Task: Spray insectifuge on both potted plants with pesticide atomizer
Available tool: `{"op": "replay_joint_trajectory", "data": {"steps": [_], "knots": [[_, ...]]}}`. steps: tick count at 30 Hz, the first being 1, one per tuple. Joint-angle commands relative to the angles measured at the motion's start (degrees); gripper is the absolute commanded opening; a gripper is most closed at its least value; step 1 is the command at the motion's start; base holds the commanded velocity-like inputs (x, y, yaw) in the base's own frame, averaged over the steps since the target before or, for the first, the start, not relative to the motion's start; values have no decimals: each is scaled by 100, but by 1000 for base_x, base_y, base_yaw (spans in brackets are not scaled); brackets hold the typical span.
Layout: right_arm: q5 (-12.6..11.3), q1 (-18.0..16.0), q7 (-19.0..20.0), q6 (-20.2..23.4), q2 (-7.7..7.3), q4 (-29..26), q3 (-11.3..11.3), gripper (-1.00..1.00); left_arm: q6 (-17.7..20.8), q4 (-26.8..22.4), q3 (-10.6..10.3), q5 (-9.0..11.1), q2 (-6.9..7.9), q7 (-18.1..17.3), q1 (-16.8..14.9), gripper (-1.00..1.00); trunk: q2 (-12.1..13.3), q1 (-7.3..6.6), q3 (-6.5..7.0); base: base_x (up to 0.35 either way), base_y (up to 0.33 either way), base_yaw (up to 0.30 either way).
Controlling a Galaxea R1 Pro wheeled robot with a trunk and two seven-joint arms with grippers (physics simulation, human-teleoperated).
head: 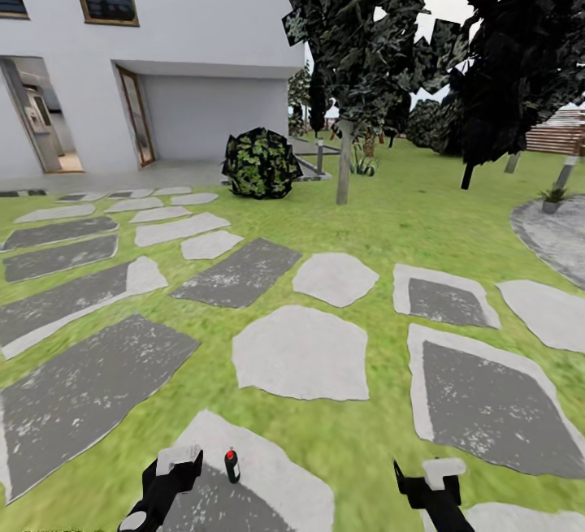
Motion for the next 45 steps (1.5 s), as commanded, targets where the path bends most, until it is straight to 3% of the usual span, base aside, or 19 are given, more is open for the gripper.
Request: {"op": "replay_joint_trajectory", "data": {"steps": [1,10,20,23,29,33,45], "knots": [[30,-4,-3,-16,-1,6,0,100,-18,5,14,0,0,-7,-2,100,-2,-4,-2,-317,35,-241],[27,-4,-3,-16,-1,8,0,100,-17,0,14,-10,0,-4,-2,100,-2,-4,16,-167,7,-232],[27,-9,-6,-4,7,-107,9,100,45,-58,25,-23,-14,7,-50,100,-2,-4,18,-6,0,-34],[28,-28,-10,2,24,-444,9,100,97,-80,6,-39,-58,12,-123,100,-2,-4,18,0,0,-1],[31,-94,-11,54,33,-1213,2,100,193,-22,-3,-30,-71,23,-704,100,-2,-4,18,0,0,0],[1,-138,6,511,26,-2088,-31,100,795,-34,-14,-60,-93,20,-945,100,-2,-4,18,0,0,0],[7,-145,16,718,-4,-2281,-36,100,867,-74,-46,-49,-64,-2,-926,100,-2,-4,18,0,0,0]]}}
